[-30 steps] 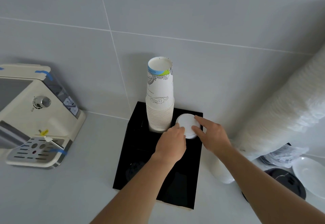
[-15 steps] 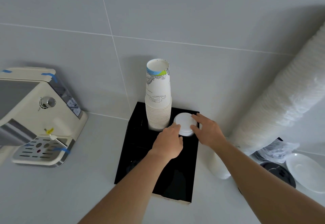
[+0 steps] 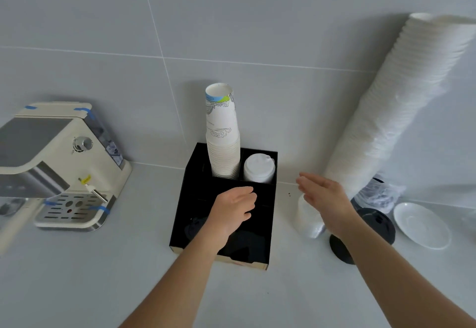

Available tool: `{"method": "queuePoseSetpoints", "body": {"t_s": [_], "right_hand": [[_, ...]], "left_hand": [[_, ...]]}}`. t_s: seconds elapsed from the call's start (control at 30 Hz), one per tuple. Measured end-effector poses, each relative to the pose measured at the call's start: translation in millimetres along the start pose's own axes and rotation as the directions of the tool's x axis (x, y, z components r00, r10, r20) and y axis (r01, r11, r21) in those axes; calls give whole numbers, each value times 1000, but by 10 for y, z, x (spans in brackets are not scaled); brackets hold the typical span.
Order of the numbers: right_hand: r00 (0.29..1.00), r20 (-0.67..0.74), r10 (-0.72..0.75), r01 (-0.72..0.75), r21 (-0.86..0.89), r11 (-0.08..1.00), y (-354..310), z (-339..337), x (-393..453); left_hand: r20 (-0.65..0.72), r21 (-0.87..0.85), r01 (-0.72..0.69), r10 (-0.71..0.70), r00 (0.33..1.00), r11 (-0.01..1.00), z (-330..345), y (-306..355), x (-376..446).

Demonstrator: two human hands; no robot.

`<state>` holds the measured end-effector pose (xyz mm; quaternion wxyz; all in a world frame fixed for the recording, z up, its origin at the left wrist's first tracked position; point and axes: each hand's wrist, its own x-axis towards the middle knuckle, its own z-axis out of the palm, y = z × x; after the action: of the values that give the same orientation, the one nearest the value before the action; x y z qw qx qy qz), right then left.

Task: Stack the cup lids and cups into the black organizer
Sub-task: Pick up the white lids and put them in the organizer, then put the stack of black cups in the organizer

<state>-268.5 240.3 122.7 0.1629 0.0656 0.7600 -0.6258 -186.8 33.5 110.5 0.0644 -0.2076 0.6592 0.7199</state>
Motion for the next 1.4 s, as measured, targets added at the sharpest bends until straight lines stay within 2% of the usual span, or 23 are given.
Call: {"method": "queuePoseSetpoints", "body": {"t_s": [0.07,0.17,0.27,0.37,0.67,0.93,1.07,1.17,1.27,1.4], "right_hand": [[999,35,18,-25,185,983,37,-110,-164],[998,43,53,-66,405,912,104,-287,-382],[993,25,114,-109,546,831,171,-481,-538],[992,19,126,-113,585,803,219,-711,-694],[985,-159,69,6,428,904,467,-1506,-829],[973,-215,90,-21,304,952,716,-1831,-558],[984,-141,108,-89,136,987,916,-1832,-341],[988,-78,135,-128,82,988,986,-1764,-177],[987,-29,160,-158,81,984,1050,-1708,-12],[983,31,180,-182,176,967,1064,-1678,93]], "left_hand": [[12,-185,53,-52,999,981,48,-15,-144],[35,-355,90,-83,996,930,156,-46,-325],[57,-434,116,-102,993,893,289,-102,-467],[73,-455,146,-127,989,878,441,-186,-540],[64,-427,244,-240,969,871,1029,-501,-553],[58,-366,295,-295,954,883,1412,-623,-418],[67,-284,313,-307,949,906,1545,-635,-309],[71,-198,330,-322,944,923,1612,-656,-204],[69,-158,362,-356,932,919,1655,-678,-76],[98,-116,409,-400,911,905,1782,-769,102]]}}
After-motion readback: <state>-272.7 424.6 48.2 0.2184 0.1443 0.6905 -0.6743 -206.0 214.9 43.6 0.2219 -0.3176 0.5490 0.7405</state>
